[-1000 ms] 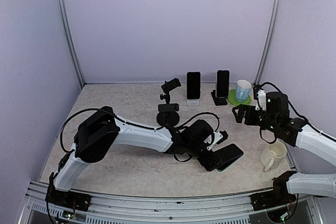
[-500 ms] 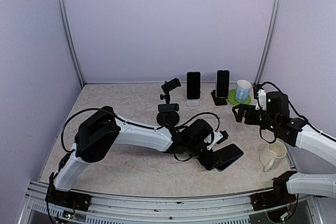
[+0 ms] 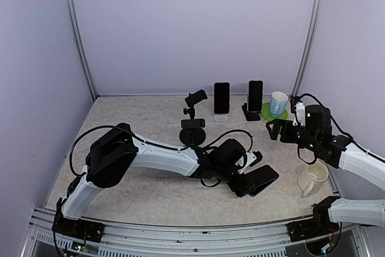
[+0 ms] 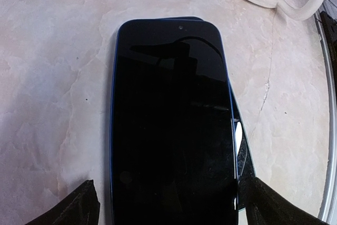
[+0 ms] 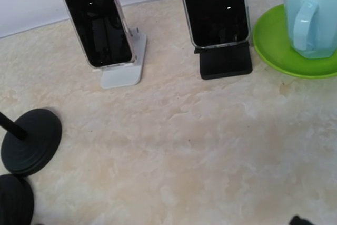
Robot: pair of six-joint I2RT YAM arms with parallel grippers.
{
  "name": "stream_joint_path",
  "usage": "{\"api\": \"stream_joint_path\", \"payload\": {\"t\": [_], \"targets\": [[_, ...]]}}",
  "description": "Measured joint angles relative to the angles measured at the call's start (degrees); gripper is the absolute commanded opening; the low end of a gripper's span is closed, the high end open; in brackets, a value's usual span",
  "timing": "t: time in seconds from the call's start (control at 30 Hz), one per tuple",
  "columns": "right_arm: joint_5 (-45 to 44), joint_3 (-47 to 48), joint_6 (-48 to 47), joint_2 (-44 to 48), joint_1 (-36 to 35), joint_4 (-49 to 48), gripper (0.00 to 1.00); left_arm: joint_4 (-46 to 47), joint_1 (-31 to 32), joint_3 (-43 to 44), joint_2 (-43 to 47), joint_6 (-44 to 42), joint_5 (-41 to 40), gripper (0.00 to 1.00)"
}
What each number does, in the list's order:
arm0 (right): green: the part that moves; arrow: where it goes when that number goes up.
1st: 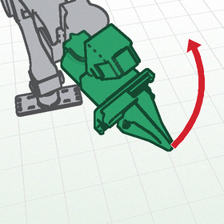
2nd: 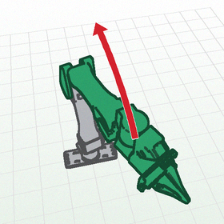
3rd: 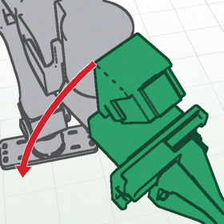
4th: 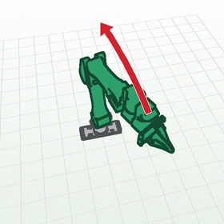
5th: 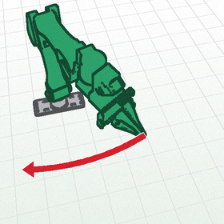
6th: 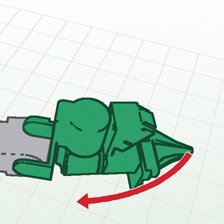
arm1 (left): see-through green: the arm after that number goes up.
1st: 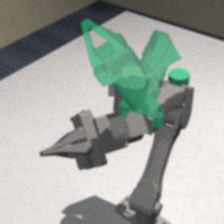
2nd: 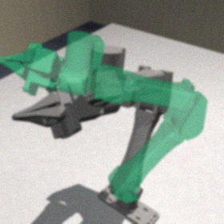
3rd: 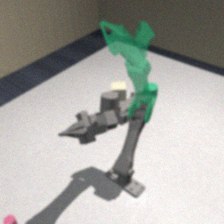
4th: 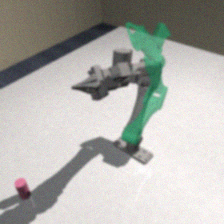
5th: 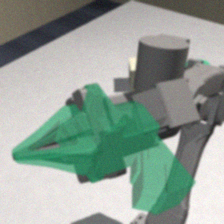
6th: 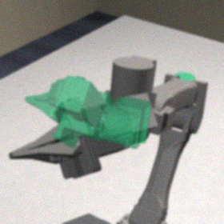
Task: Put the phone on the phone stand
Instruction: Pick up the phone from the phone.
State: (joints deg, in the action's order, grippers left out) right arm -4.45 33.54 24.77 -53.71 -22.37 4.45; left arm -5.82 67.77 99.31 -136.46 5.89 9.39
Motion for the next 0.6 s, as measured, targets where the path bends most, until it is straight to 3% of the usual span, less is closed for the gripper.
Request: {"api": "stream_joint_path", "payload": {"t": [0.17, 0.4, 0.6], "targets": [[0.0, 0.0, 0.0, 0.0, 0.0, -0.04, 1.0, -0.39, 0.76, 0.0, 0.0, -0.46, -2.75, 0.9], [0.98, 0.0, 0.13, 0.0, 0.0, -0.02, 1.0, 1.57, 0.76, -1.84, 0.37, -1.22, -3.5, 0.71], [2.25, 0.0, 0.24, 1.18, 0.0, 1.09, 1.0, 4.07, 0.66, -6.69, 2.99, -1.03, -3.37, 0.7]]}}
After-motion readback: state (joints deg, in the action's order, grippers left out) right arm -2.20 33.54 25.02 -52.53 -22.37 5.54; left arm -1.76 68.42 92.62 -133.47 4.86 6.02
